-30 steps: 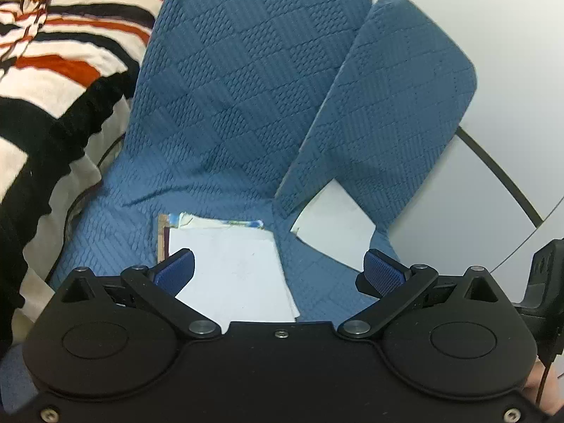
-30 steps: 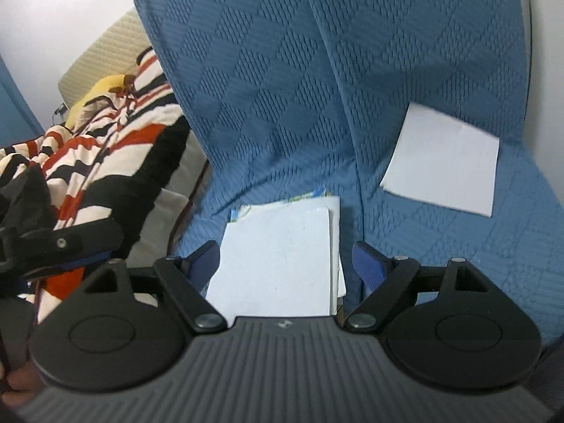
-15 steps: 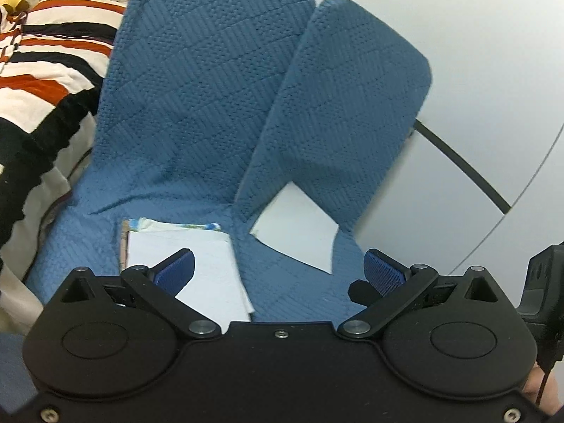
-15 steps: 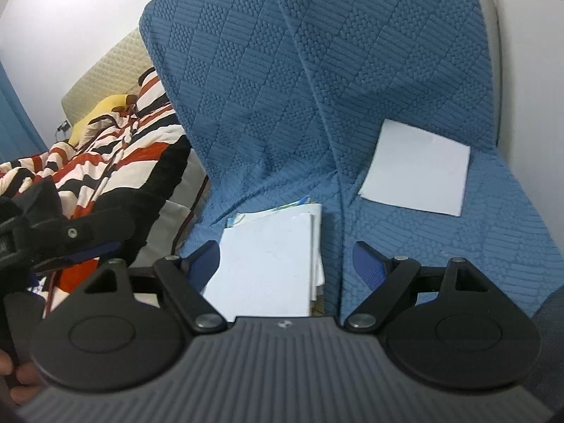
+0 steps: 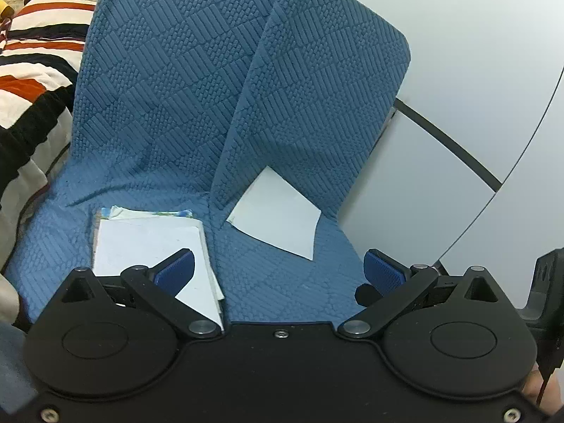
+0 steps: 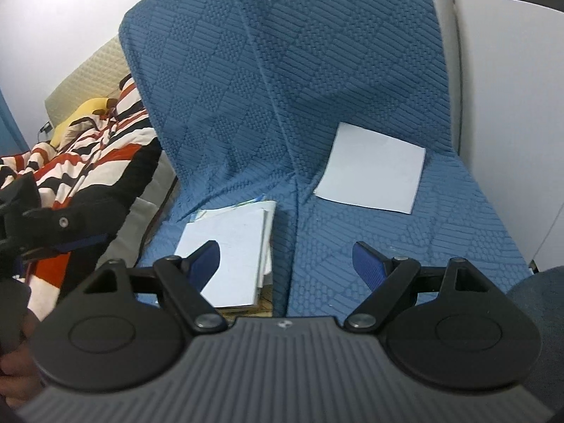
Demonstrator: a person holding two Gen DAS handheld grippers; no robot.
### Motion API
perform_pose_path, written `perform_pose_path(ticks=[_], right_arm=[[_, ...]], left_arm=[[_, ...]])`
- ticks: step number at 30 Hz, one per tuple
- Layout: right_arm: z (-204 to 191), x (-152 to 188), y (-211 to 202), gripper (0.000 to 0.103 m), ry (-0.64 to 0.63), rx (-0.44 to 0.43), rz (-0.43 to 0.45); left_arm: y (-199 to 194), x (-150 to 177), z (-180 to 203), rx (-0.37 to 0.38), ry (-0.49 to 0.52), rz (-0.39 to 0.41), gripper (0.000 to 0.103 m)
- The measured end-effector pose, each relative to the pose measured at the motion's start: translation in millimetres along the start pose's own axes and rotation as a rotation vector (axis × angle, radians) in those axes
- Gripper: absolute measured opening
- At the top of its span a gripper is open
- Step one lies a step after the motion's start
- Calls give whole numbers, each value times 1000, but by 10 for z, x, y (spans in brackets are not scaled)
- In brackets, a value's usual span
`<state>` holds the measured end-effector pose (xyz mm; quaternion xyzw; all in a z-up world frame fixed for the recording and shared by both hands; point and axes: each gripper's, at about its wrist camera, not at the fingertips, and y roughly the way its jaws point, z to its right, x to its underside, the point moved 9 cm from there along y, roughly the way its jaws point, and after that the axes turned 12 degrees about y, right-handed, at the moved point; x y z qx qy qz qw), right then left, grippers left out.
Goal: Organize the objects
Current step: 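Withdraw both open grippers from the book stack, then move both grippers to the last white sheet and close the right gripper on it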
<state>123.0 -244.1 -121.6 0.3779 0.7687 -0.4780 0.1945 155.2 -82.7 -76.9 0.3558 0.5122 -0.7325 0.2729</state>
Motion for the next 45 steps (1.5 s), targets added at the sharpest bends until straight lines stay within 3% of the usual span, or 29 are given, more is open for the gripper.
perform_pose_path(ticks=[18, 30, 45], right_arm=[[521, 23, 14, 84, 18, 37, 27], [692, -51, 444, 84, 24, 72, 29], [987, -308, 1124, 84, 147, 97, -23]], left_arm=[[429, 152, 337, -34, 41, -52, 102], [968, 172, 52, -30, 7, -90, 102], [1843, 156, -290, -8, -26, -144, 102]])
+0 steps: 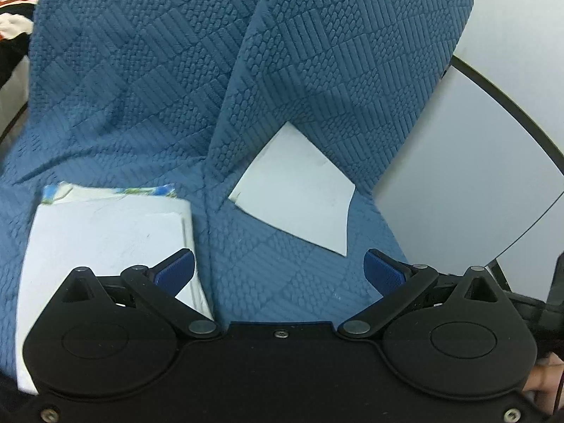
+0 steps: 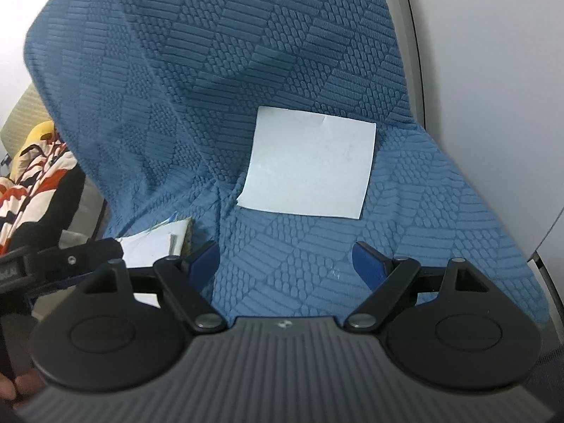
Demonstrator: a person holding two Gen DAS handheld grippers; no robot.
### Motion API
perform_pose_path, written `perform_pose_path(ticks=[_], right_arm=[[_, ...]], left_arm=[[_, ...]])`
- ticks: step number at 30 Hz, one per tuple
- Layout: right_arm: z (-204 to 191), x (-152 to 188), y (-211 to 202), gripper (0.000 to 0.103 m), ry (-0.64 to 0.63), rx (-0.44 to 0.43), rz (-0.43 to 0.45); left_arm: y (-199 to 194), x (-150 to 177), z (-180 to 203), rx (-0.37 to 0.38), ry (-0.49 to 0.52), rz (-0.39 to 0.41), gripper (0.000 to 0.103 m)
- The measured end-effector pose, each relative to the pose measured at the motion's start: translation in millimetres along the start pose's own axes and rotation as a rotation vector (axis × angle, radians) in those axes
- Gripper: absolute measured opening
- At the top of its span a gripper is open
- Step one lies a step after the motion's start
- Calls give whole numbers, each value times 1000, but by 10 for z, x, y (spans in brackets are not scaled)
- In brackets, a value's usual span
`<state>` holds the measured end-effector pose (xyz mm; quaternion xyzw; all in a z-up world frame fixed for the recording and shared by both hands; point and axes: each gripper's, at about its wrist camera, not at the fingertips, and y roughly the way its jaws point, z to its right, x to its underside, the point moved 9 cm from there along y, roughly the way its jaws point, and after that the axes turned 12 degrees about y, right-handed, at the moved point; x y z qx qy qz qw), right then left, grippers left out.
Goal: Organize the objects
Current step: 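Move both grippers to the last white sheet and close the right gripper on it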
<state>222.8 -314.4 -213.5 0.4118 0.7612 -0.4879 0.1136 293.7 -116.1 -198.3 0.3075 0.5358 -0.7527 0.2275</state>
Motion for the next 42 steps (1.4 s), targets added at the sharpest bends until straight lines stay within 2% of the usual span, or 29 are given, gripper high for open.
perform_pose_path(ticks=[7, 13, 20, 23, 29, 37, 42], right_arm=[[78, -202, 361, 84, 64, -11, -14], [143, -398, 727, 83, 119, -12, -43], [360, -716, 1267, 81, 172, 34, -78], [453, -904, 1497, 81, 166, 55, -79], [700, -1173, 1923, 81, 121, 104, -97], [739, -1348, 2175, 82, 132, -13, -115], [816, -1379, 2296, 81, 122, -14, -119]], left_arm=[[402, -165, -52, -7, 16, -4, 102], [875, -151, -134, 7, -16, -70, 102], [1236, -81, -189, 50, -49, -120, 93], [1329, -61, -237, 47, -52, -137, 90], [1386, -46, -279, 74, -77, -148, 89], [1420, -39, -294, 71, -75, -149, 89], [1437, -26, -331, 70, -85, -150, 89]])
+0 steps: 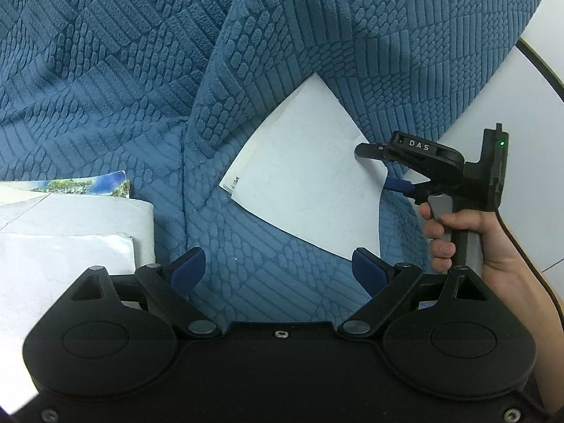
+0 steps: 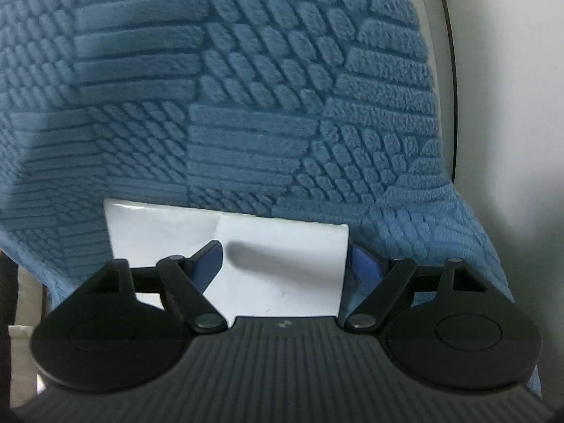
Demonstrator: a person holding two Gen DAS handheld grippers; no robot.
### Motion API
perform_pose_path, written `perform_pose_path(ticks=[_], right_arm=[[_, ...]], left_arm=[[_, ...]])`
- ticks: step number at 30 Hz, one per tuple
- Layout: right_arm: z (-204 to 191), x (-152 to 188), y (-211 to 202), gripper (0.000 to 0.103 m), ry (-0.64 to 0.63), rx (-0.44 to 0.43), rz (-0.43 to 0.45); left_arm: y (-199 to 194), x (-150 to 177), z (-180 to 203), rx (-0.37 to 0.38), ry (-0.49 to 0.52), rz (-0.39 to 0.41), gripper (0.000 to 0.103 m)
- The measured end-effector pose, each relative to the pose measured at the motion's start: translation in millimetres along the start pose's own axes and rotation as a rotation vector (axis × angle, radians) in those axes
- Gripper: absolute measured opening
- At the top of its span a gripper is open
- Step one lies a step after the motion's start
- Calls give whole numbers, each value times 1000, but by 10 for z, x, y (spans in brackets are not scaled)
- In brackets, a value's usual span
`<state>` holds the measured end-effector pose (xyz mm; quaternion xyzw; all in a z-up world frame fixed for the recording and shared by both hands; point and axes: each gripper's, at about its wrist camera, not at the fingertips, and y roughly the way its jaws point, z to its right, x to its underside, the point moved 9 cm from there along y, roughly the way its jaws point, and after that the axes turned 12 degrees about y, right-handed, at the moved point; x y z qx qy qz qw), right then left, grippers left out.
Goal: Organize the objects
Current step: 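Move both grippers to the last white sheet and close the right gripper on it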
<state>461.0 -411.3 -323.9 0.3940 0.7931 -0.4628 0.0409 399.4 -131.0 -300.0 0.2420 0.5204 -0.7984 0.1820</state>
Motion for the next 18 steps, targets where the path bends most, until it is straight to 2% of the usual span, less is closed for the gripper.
perform_pose_path(ticks=[3, 7, 12, 18], right_arm=[[35, -15, 44, 83, -5, -22, -6], [-37, 14, 30, 83, -19, -106, -65], [-144, 40, -174, 82, -38, -230, -107], [-291, 42, -577, 65, -117, -367, -114]], left_arm=[[1, 4, -30, -1, -13, -1, 89], [-17, 7, -45, 0, -22, 3, 89], [-49, -29, -49, 11, -44, 12, 89], [-106, -76, -45, 26, -76, 28, 89]])
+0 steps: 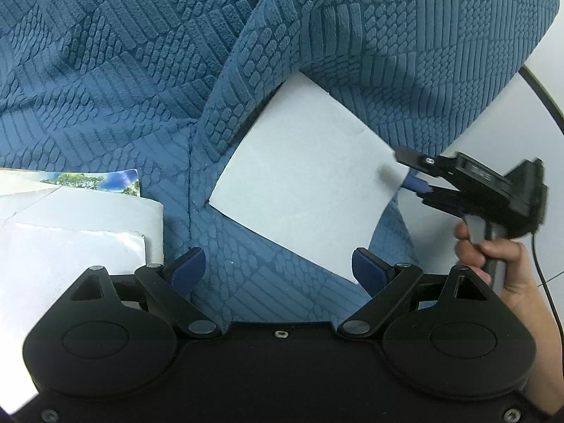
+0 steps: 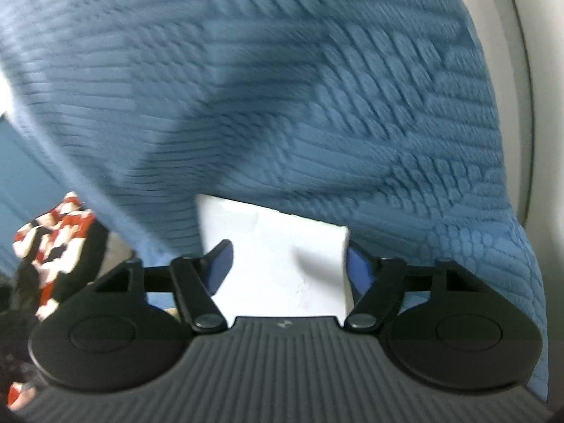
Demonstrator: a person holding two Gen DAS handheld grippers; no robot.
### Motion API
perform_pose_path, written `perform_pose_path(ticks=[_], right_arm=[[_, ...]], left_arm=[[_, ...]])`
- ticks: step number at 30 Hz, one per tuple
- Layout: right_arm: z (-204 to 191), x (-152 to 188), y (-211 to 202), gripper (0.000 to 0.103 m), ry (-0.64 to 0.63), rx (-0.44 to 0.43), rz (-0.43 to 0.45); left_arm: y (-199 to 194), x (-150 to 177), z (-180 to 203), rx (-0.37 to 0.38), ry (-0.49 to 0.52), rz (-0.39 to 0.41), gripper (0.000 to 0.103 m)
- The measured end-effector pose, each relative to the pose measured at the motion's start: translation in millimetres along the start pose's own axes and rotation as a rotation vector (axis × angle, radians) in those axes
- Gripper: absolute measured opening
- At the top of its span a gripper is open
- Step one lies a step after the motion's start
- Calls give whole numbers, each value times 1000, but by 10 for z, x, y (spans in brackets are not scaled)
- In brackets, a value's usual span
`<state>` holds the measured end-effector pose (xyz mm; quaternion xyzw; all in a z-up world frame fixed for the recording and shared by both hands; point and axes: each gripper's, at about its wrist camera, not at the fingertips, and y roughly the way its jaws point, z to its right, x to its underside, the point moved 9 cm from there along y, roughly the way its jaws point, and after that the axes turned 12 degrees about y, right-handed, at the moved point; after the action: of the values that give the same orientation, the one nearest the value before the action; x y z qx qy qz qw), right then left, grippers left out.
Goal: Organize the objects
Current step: 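Move both grippers to the last white sheet and close the right gripper on it, then close the left gripper on the white sheet beside the right gripper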
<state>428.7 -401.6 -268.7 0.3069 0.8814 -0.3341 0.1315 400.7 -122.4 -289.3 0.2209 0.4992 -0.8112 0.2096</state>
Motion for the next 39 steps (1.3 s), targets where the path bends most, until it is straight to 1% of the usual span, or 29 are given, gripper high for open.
perform_pose_path(ticks=[1, 3, 4, 6, 9, 10, 12, 14, 17, 18, 19, 21, 22, 24, 29, 32, 34, 35, 37, 39], right_arm=[[-53, 4, -57, 62, -14, -24, -2], [-191, 37, -180, 60, -58, -76, -7], [-248, 52, -224, 45, -77, -99, -15], [-360, 27, -275, 28, -117, -142, -39], [-565, 96, -221, 26, -201, -145, -62], [-605, 172, -159, 21, -217, -133, -74], [-638, 243, -59, 17, -265, -75, -106], [-610, 289, 57, 14, -299, -1, -117], [-552, 382, 106, 11, -327, 141, -121], [-549, 373, 79, 11, -310, 166, -110], [-558, 364, 87, 10, -265, 182, -98], [-626, 337, 8, 10, -178, 189, -61], [-686, 339, -25, 10, -141, 176, -36], [-849, 362, -86, 9, -53, 122, 13], [-1166, 494, -213, 6, 57, 74, 69], [-1265, 598, -253, 6, 124, 99, 103], [-1317, 655, -269, 6, 159, 113, 130], [-1352, 684, -331, 6, 176, 121, 143], [-1386, 712, -317, 6, 219, 131, 173], [-1402, 755, -380, 6, 288, 117, 197]], left_arm=[[-10, -10, 4, 1, -4, 4, 89], [-29, -17, 4, 3, -8, 11, 89], [-37, -21, 5, 4, -9, 14, 89], [-54, -20, 7, 6, -12, 18, 89], [-87, -9, 27, 20, -17, 24, 89], [-94, -10, 28, 22, -17, 27, 89], [-110, -3, 29, 23, -20, 30, 89], [-122, 8, 28, 39, -42, 28, 89], [-145, 14, 23, 72, -85, 29, 89], [-159, 16, 24, 90, -106, 30, 89], [-169, 17, 28, 112, -129, 30, 89], [-191, 19, 45, 166, -185, 30, 89], [-201, 21, 50, 191, -215, 31, 89], [-226, 21, 62, 258, -290, 31, 89], [-297, 97, 71, 460, -496, 31, 89], [-334, 154, 68, 571, -611, 30, 89], [-370, 191, 40, 612, -673, 39, 89], [-389, 209, 30, 632, -697, 43, 89], [-439, 266, 15, 666, -738, 51, 89], [-499, 367, 2, 697, -794, 56, 90]])
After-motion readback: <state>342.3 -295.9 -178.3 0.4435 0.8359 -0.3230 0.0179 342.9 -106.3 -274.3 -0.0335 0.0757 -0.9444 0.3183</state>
